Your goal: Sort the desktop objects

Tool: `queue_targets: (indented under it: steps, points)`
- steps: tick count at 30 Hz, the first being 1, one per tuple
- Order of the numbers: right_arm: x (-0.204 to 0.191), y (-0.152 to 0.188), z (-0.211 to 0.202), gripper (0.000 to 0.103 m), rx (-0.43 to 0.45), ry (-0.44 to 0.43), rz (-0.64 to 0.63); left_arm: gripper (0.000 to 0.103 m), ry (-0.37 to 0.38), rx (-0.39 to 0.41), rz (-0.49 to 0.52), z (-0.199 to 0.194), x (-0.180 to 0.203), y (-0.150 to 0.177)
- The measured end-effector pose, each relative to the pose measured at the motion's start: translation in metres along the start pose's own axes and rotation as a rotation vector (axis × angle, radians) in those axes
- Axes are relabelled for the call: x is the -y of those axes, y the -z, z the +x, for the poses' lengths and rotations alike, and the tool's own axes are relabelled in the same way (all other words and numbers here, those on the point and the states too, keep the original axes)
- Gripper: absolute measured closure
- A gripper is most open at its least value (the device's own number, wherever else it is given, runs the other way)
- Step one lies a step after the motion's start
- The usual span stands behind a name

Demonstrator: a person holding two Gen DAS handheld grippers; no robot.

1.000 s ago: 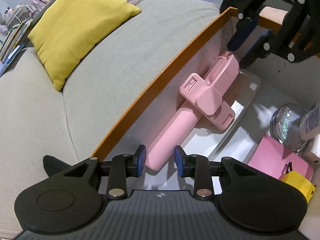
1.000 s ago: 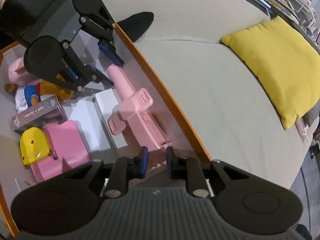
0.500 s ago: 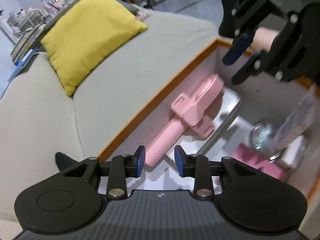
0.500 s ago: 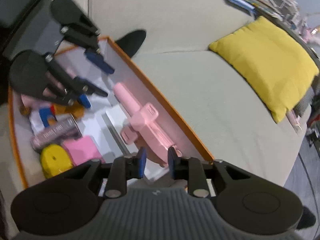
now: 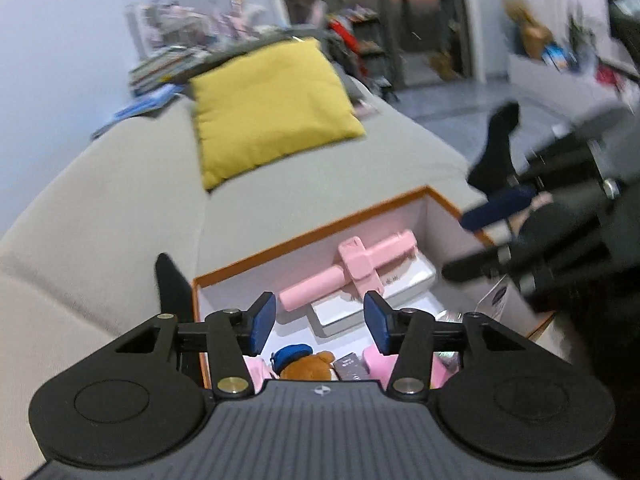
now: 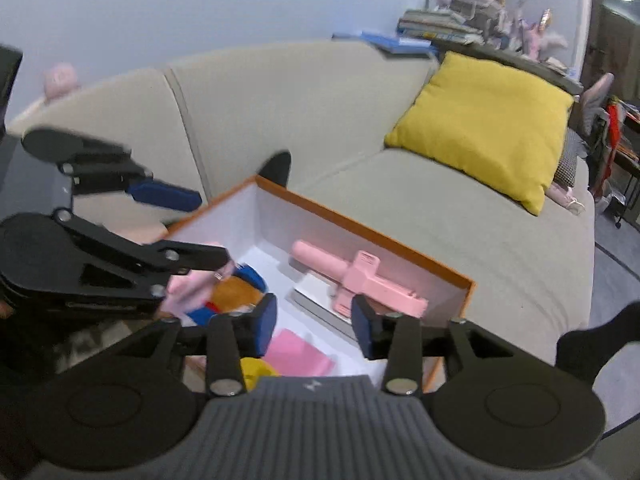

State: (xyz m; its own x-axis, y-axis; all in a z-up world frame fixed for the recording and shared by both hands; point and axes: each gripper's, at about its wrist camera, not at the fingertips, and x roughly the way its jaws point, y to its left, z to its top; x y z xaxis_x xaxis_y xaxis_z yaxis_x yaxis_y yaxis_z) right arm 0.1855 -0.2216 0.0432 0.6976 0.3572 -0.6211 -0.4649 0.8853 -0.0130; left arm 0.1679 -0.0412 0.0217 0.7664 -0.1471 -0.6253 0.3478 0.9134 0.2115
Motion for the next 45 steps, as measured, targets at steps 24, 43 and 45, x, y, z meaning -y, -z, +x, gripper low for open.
queue_targets:
  steps: [24,43,45]
  points:
    - [-0.062,0.082,-0.004,0.019,0.169,0.174,0.253,0.011,-0.069,0.087,-0.418,-0.030,0.001,0.075]
    - [-0.071,0.100,0.033,0.011,0.127,0.292,0.171,0.005,-0.155,0.099,-0.341,0.000,0.012,0.098]
    - [-0.071,0.100,0.033,0.010,0.129,0.292,0.172,0.005,-0.158,0.102,-0.343,0.000,0.012,0.099]
